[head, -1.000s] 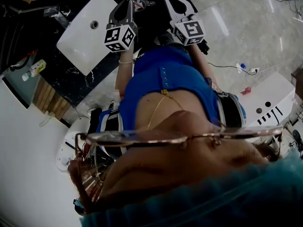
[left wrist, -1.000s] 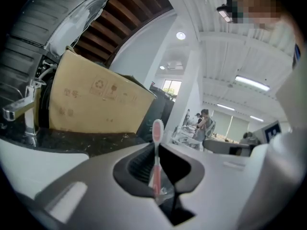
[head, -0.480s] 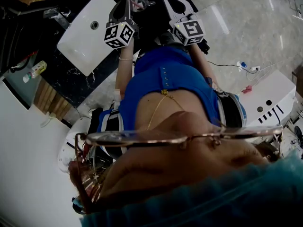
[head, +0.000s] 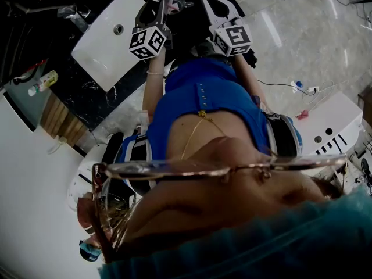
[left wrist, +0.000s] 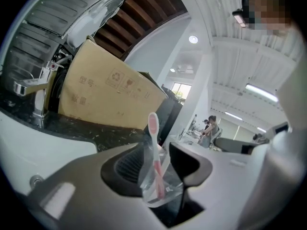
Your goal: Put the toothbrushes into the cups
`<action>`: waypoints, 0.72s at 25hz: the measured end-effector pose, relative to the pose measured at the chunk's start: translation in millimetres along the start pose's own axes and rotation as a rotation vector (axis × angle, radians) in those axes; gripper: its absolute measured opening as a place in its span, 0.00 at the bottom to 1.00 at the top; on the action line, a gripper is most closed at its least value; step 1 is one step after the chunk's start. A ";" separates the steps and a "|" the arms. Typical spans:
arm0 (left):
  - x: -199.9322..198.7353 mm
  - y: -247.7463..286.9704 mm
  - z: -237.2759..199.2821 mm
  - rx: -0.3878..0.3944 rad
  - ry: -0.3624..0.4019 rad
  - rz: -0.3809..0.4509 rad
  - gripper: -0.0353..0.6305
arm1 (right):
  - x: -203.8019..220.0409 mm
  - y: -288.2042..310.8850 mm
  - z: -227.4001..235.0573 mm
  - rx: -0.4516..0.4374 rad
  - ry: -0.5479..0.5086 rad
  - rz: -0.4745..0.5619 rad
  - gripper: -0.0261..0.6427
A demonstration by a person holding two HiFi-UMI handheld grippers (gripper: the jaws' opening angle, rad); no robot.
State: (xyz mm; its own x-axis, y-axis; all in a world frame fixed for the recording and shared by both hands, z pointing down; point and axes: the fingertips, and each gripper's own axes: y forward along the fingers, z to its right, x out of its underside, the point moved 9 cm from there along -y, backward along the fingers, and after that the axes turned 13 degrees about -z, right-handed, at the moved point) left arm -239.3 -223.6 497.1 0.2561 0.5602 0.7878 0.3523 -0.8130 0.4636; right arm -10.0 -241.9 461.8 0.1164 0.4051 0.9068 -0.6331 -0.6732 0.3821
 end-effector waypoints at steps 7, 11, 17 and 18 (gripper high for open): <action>1.3 -12.0 0.9 -0.038 0.000 0.022 0.31 | 0.1 2.2 -2.4 -0.015 -0.010 -0.012 0.04; 3.0 -24.8 5.3 -0.071 -0.010 0.050 0.27 | -1.8 3.8 -5.8 -0.015 -0.047 -0.030 0.04; 4.0 -49.8 19.6 -0.095 0.014 0.108 0.13 | -9.3 7.0 -20.5 -0.036 -0.140 -0.029 0.04; 3.4 -52.9 22.6 -0.089 0.021 0.118 0.09 | -10.8 6.9 -23.9 -0.044 -0.155 -0.027 0.04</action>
State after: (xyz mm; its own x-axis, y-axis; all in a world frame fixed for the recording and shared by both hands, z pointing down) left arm -236.7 -175.2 466.1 0.2720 0.4575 0.8466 0.2399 -0.8842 0.4008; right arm -33.9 -236.2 450.4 0.2482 0.3205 0.9141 -0.6603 -0.6344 0.4018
